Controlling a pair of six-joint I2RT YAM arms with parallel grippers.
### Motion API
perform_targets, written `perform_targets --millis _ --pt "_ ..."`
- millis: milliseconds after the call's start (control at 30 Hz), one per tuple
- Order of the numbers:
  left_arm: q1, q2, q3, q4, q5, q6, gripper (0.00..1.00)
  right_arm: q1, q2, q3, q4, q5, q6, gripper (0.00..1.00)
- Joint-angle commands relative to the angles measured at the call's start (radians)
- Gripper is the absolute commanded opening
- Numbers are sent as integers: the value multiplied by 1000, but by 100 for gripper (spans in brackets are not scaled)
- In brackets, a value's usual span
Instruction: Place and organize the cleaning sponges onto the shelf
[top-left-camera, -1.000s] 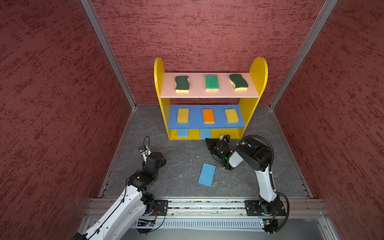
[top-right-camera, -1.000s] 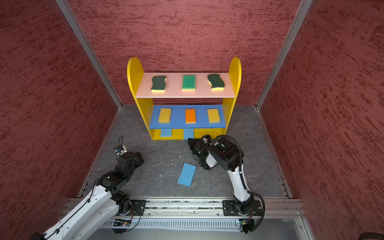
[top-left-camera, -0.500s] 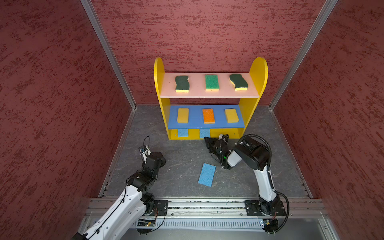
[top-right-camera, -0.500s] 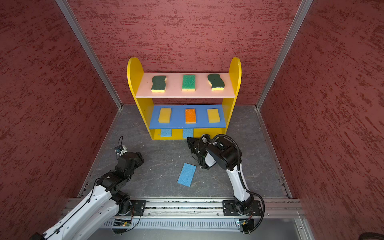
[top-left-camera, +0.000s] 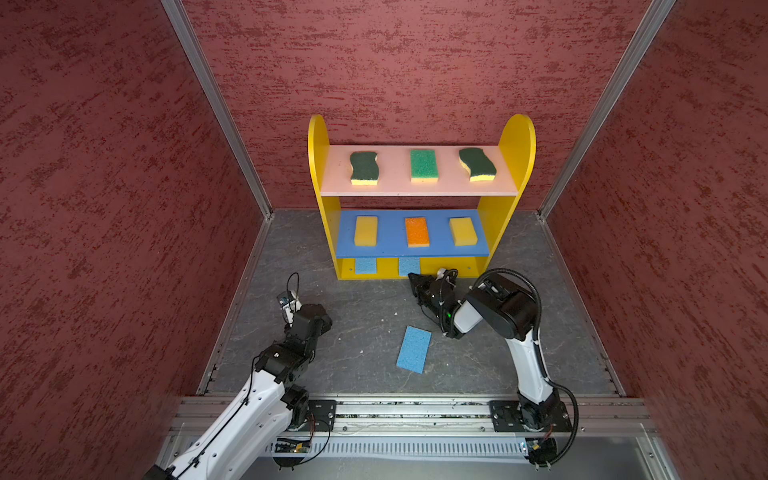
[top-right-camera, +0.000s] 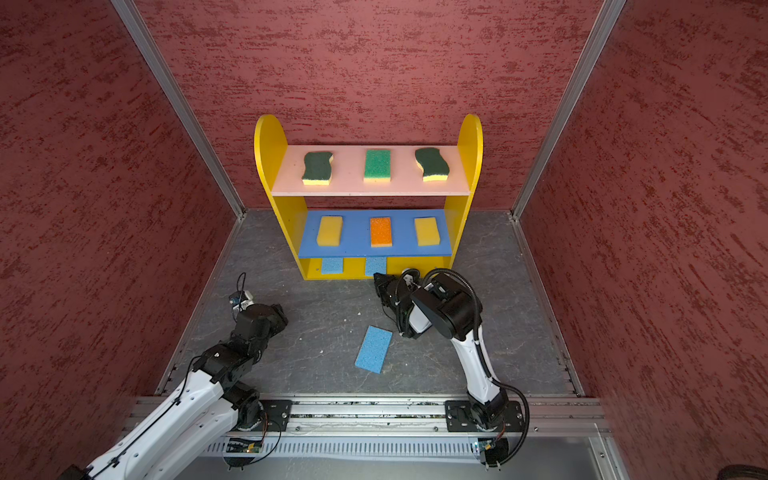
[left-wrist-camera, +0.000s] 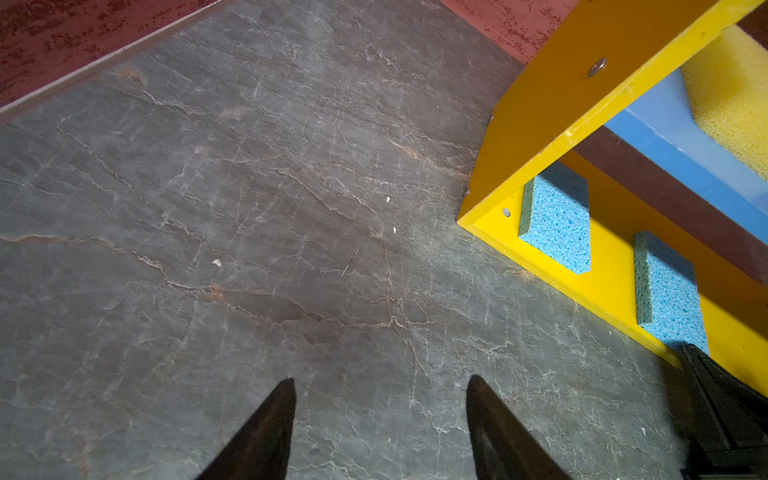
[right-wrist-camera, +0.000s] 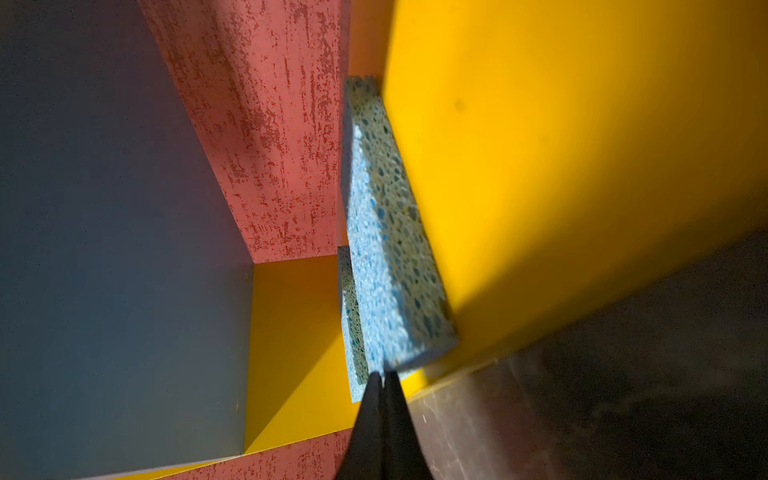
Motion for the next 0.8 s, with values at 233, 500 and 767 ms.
perform_targets --millis 233,500,767 --pt "-12 14 -5 -10 -30 -11 66 -6 57 -11 -126 47 -3 0" --pt "-22 22 -3 -6 -39 -11 66 -9 69 21 -155 44 -25 0" --pt "-30 27 -1 -5 -48 -11 66 -18 60 6 -155 55 -22 0"
